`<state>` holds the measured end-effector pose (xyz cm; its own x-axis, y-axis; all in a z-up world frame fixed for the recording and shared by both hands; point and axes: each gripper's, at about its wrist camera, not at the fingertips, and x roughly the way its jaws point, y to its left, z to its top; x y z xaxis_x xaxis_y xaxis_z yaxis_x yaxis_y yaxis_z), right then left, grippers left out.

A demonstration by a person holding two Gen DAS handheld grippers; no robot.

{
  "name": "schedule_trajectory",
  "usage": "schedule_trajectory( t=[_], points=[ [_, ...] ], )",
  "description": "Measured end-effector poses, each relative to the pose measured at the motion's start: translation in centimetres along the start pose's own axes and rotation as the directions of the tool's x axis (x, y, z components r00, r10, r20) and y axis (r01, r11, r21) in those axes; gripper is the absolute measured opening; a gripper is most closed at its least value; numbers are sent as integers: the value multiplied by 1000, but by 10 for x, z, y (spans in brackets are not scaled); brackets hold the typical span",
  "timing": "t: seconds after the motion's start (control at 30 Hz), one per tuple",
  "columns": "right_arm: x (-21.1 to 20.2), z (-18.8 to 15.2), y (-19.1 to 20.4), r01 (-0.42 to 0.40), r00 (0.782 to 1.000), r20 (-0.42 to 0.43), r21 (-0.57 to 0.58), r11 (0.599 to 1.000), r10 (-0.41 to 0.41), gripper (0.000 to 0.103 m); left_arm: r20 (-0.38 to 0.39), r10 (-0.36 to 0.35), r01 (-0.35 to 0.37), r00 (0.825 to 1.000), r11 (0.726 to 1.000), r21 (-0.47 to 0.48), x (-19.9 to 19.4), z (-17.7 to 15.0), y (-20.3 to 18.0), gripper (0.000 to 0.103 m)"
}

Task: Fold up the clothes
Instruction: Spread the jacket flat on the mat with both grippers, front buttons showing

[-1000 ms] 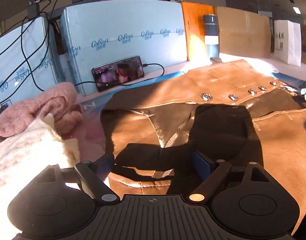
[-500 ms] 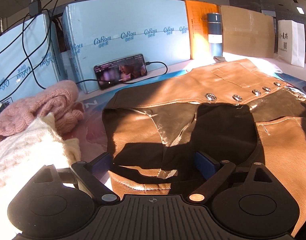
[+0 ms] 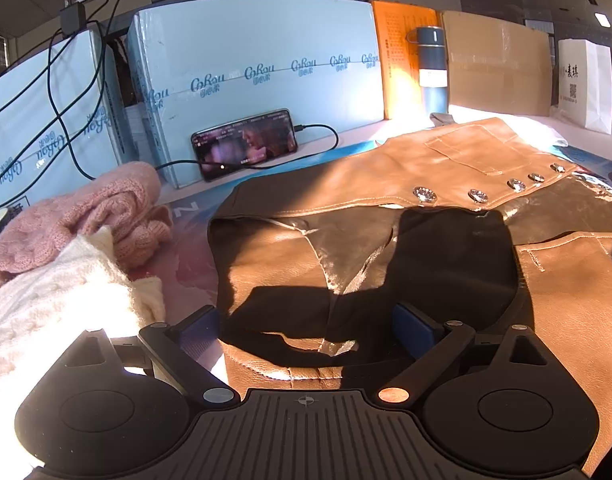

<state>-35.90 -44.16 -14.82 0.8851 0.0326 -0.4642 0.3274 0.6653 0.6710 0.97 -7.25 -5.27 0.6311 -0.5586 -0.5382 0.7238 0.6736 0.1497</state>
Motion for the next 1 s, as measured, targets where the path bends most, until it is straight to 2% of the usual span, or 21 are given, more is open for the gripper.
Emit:
schedule_trajectory(
  t=[0.03, 0.07, 0.17, 0.27, 0.37, 0.47, 0.53, 0.67, 0.73, 0.83, 0.93, 1.0],
  points=[
    [0, 0, 0, 18, 1000, -1, -5, 1000, -18, 26, 0, 1, -1, 1000, 1000, 0, 0, 0, 0, 96],
    [-1, 0, 1, 27, 1000, 6, -17, 999, -27, 17, 0, 2, -2, 1000, 1000, 1, 0, 0, 0, 96],
    [-7, 2, 7, 49, 998, 33, -58, 997, -47, 9, 4, 7, -7, 1000, 1000, 9, -1, 0, -1, 96],
    [-19, 9, 22, 59, 994, 101, -134, 989, -46, 6, 19, -1, 0, 1000, 1000, 10, -4, 1, -1, 96],
    [-28, 19, 37, 57, 986, 168, -198, 979, -24, 5, 108, -87, 93, 990, 995, -45, -15, 3, 2, 96],
    [-31, 30, 50, 51, 976, 217, -250, 967, 5, 5, 208, -243, 273, 947, 953, -131, -22, 8, 4, 96],
    [-26, 38, 56, 42, 972, 234, -273, 961, 24, 5, 216, -316, 350, 924, 926, -144, -19, 11, 0, 96],
    [-14, 49, 61, 21, 960, 275, -275, 961, 58, 5, 157, -394, 412, 905, 905, -105, -7, 17, -20, 96],
    [-4, 55, 63, 14, 955, 288, -266, 964, 66, 5, 119, -402, 412, 908, 908, -73, -3, 18, -28, 96],
    [4, 69, 70, -28, 943, 311, -275, 961, 116, 5, 83, -375, 380, 923, 923, -53, 4, 19, -35, 96],
    [10, 86, 82, -123, 911, 342, -306, 944, 230, 5, 76, -373, 378, 925, 923, -72, 8, 18, -35, 96],
    [17, 97, 94, -171, 888, 352, -340, 925, 294, 5, 79, -354, 360, 932, 930, -78, 8, 19, -36, 96]
  ],
)
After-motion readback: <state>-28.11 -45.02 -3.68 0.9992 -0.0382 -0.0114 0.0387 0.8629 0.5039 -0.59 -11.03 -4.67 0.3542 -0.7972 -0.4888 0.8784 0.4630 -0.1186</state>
